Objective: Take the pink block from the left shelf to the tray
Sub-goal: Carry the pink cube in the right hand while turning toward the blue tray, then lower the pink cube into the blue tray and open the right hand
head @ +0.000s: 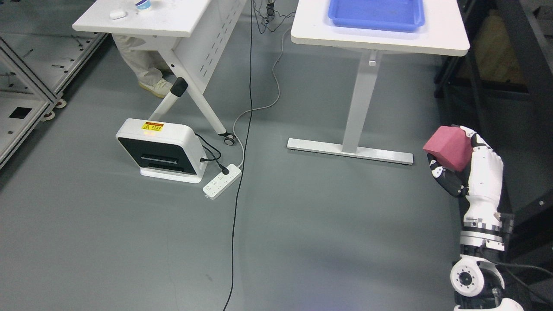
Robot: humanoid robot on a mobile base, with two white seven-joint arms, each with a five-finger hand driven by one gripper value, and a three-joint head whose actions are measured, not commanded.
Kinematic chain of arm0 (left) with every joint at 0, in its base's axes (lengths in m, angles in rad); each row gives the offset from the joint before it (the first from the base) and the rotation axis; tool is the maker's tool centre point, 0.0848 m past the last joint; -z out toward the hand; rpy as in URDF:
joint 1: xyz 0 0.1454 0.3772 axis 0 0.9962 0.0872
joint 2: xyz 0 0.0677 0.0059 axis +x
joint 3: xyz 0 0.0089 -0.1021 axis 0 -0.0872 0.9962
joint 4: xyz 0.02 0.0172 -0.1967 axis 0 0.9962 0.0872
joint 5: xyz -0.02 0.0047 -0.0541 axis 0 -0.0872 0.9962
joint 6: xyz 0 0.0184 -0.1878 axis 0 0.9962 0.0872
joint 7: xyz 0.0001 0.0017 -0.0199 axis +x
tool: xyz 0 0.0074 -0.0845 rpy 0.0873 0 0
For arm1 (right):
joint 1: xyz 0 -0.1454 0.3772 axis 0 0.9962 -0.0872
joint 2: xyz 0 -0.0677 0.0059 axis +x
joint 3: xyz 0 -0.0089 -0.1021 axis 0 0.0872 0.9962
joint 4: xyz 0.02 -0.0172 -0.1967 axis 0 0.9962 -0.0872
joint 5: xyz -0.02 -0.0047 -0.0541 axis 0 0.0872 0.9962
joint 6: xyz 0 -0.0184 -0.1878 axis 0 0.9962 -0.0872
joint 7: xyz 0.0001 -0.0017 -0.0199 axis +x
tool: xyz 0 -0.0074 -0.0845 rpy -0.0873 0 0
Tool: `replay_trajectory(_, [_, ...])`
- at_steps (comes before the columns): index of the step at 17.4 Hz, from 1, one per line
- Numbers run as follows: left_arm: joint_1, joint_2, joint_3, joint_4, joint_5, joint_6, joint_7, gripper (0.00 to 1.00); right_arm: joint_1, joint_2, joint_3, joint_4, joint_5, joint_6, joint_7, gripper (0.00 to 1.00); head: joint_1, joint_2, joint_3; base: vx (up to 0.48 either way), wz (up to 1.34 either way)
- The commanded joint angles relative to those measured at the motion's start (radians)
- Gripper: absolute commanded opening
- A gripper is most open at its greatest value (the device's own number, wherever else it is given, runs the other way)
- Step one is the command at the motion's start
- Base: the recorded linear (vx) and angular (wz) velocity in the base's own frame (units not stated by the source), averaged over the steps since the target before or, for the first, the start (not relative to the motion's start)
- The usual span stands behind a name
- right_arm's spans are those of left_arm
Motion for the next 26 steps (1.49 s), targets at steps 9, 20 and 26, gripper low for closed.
replay_trajectory(9, [0.009, 0.018, 0.0, 0.0, -0.002, -0.001, 0.001, 1.0, -0.008, -0.018, 0.004, 0.0, -0.001, -0.001, 0.0, 0.02, 0.0, 0.0, 0.0, 0.196, 0.27])
replay_trajectory(20, [0.009, 0.018, 0.0, 0.0, -0.002, -0.001, 0.001, 1.0, -0.006, -0.02, 0.007, 0.0, -0.001, -0.001, 0.002, 0.02, 0.0, 0.0, 0.0, 0.325, -0.1])
replay_trajectory(26, [0.009, 0.018, 0.0, 0.0, -0.002, -0.001, 0.001, 1.0, -0.001, -0.018, 0.007, 0.0, -0.001, -0.001, 0.002, 0.02, 0.0, 0.0, 0.0, 0.341, -0.1])
